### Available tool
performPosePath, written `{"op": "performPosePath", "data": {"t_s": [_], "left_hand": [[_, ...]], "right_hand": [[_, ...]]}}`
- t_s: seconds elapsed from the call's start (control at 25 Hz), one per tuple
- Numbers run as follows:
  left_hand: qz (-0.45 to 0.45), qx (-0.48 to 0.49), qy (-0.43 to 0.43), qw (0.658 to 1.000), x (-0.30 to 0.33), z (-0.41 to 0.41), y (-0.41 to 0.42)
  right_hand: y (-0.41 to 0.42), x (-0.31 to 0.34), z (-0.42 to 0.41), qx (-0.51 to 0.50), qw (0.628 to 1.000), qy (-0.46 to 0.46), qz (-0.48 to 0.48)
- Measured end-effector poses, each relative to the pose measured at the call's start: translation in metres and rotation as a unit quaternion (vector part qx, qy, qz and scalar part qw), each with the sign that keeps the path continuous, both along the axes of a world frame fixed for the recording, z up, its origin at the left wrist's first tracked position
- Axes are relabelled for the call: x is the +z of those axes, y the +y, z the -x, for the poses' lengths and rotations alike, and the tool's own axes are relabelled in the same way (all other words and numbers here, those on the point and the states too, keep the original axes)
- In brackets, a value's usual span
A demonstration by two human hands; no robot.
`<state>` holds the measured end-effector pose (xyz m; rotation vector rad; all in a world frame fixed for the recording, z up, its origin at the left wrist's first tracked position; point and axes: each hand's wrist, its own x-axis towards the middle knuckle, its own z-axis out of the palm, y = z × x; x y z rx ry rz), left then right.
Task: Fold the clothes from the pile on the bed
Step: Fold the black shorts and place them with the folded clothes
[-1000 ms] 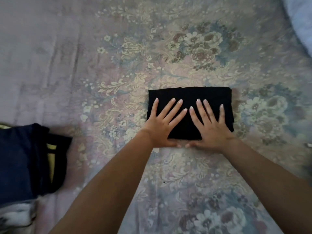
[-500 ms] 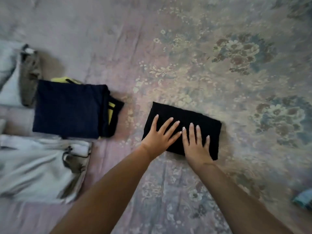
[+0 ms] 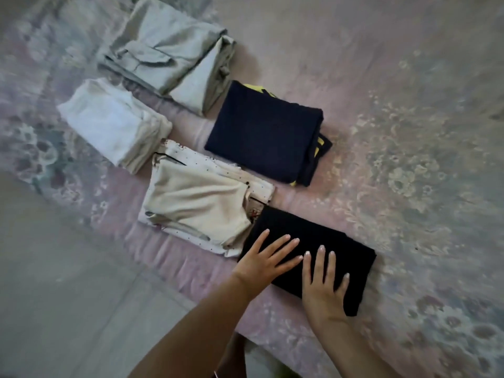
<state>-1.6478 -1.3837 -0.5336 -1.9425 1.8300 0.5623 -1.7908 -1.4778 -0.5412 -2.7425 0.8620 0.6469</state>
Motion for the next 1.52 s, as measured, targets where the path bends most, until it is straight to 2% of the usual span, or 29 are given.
{"op": "performPosePath", "data": {"t_s": [0.12,0.2,0.24,0.4,0.44,0.52,0.6,0.68,0.76,0.84,0.88,0.92,0.96,1.04,1.12,1.24,1.32,1.44,1.52], "left_hand": [[-0.058,0.046,0.021,0.997,0.011,0.007,-0.011],[-0.074,0.04,0.019,0.996,0.034,0.002,-0.016],[-0.063,0.03,0.015,0.997,0.051,-0.002,-0.02],[0.059,-0.056,-0.075,0.994,0.118,-0.028,-0.002],[0.112,-0.058,-0.104,0.987,0.127,-0.041,0.009],[0.226,-0.044,-0.122,0.966,0.134,-0.074,0.035],[0.289,-0.004,-0.153,0.945,0.129,-0.11,0.067],[0.29,0.043,-0.172,0.94,0.115,-0.147,0.097],[0.193,0.1,-0.166,0.962,0.091,-0.168,0.122],[0.045,0.128,-0.091,0.987,0.056,-0.173,0.139],[-0.009,0.144,-0.042,0.989,0.047,-0.172,0.142],[-0.04,0.162,-0.003,0.986,0.044,-0.171,0.142],[-0.007,0.193,0.041,0.98,0.041,-0.171,0.143],[0.159,0.276,0.096,0.943,0.034,-0.171,0.138],[0.262,0.292,0.043,0.919,0.025,-0.176,0.127],[0.259,0.252,-0.009,0.932,-0.002,-0.186,0.109],[0.302,0.223,-0.022,0.926,-0.026,-0.194,0.105],[0.349,0.205,-0.015,0.914,-0.052,-0.203,0.109],[0.348,0.209,0.002,0.914,-0.056,-0.207,0.105]], "right_hand": [[-0.01,0.016,-0.022,0.023,0.991,0.131,-0.031],[-0.025,0.042,-0.032,0.03,0.964,0.245,-0.094],[-0.029,0.062,-0.036,0.03,0.959,0.258,-0.116],[-0.011,0.123,-0.044,0.031,0.977,0.197,-0.08],[0.003,0.132,-0.052,0.044,0.986,0.159,-0.039],[0.026,0.139,-0.078,0.095,0.995,0.009,0.037],[0.045,0.136,-0.113,0.106,0.989,-0.079,0.061],[0.071,0.129,-0.154,0.106,0.992,-0.064,0.038],[0.095,0.103,-0.187,0.105,0.993,-0.053,0.025],[0.111,0.072,-0.198,0.102,0.993,0.052,-0.035],[0.114,0.064,-0.2,0.097,0.987,0.113,-0.065],[0.116,0.062,-0.199,0.096,0.984,0.125,-0.083],[0.117,0.062,-0.2,0.099,0.989,0.078,-0.077],[0.112,0.062,-0.201,0.076,0.996,-0.043,-0.007],[0.101,0.057,-0.206,0.022,0.998,-0.049,0.011],[0.098,0.03,-0.207,-0.013,1.0,-0.003,0.007],[0.101,0.007,-0.209,-0.026,1.0,-0.003,-0.005],[0.099,-0.023,-0.21,-0.025,0.999,-0.036,0.007],[0.094,-0.03,-0.215,-0.019,0.999,-0.038,0.018]]}}
